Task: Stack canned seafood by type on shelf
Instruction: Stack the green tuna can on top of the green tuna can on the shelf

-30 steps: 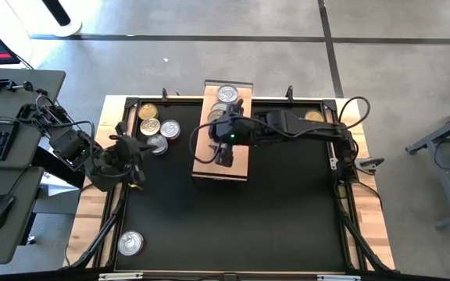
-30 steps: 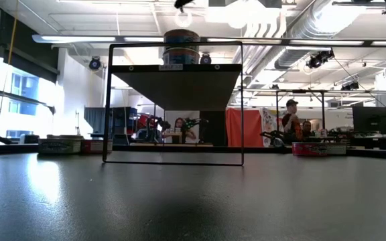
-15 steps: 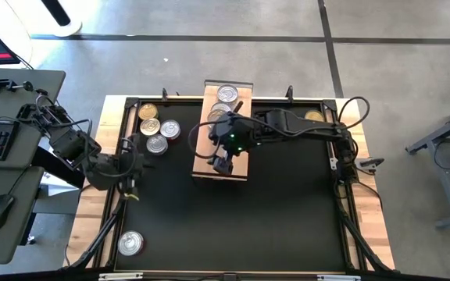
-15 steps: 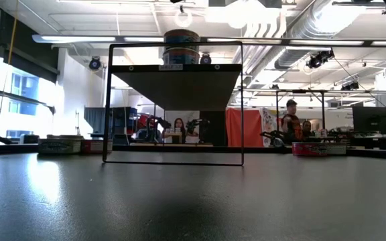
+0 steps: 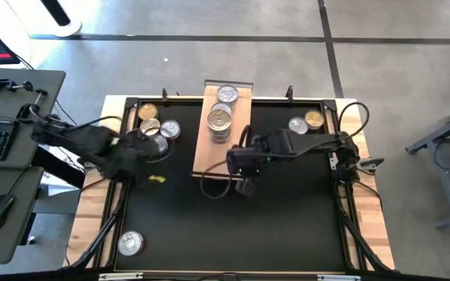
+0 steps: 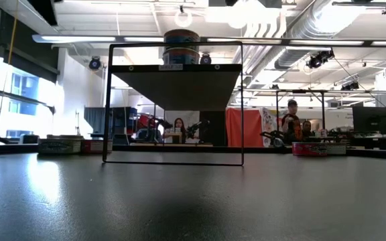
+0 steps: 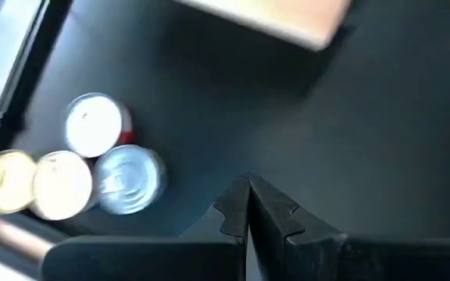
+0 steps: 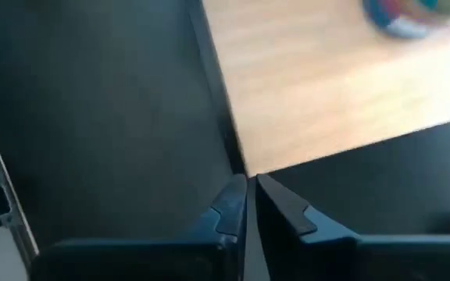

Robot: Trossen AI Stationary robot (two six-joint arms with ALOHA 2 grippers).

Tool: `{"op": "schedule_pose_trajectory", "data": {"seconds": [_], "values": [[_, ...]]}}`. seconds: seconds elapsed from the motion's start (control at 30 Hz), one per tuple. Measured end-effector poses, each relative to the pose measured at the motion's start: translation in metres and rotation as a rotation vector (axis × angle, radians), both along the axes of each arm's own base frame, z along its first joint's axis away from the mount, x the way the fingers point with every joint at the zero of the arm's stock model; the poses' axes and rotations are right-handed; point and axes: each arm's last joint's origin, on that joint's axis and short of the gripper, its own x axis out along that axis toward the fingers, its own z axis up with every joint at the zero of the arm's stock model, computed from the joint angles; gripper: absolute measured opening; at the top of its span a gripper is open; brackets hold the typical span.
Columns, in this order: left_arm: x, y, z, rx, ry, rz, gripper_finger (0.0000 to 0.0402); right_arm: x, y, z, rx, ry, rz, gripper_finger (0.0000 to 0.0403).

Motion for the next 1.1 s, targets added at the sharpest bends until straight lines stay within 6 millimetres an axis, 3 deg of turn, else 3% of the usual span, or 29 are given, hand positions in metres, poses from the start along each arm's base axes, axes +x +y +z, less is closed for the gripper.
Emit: {"op": "schedule_pose_trajectory", "data": {"seconds": [0.13,0.3,0.43,0.6,0.8,0.93,1.1], "values": [[0.020,0.015,-0.017,-0.008,0.103,-0.052,0.0000,-0.013,0.009,-0.013,0.011,0.052,-0.020,0.0011],[0.011,0.039,-0.066,-0.118,0.211,0.047,0.0000,-0.061,0.016,-0.034,0.027,0.100,-0.074,0.0006],[0.003,0.058,-0.104,-0.202,0.135,0.202,0.0000,-0.105,0.015,-0.050,0.119,-0.039,-0.175,0.0003],[0.007,0.082,-0.133,-0.204,0.202,0.263,0.0000,-0.133,0.012,-0.074,0.247,-0.230,-0.236,0.0001],[0.010,0.107,-0.149,-0.159,0.346,0.229,0.0000,-0.142,0.010,-0.094,0.286,-0.314,-0.214,0.0001],[0.010,0.121,-0.152,-0.039,0.394,0.235,0.0000,-0.141,0.010,-0.101,0.290,-0.313,-0.205,0.0000],[0.013,0.131,-0.162,-0.047,0.462,0.185,0.0000,-0.137,0.012,-0.103,0.304,-0.354,-0.190,0.0000]]}}
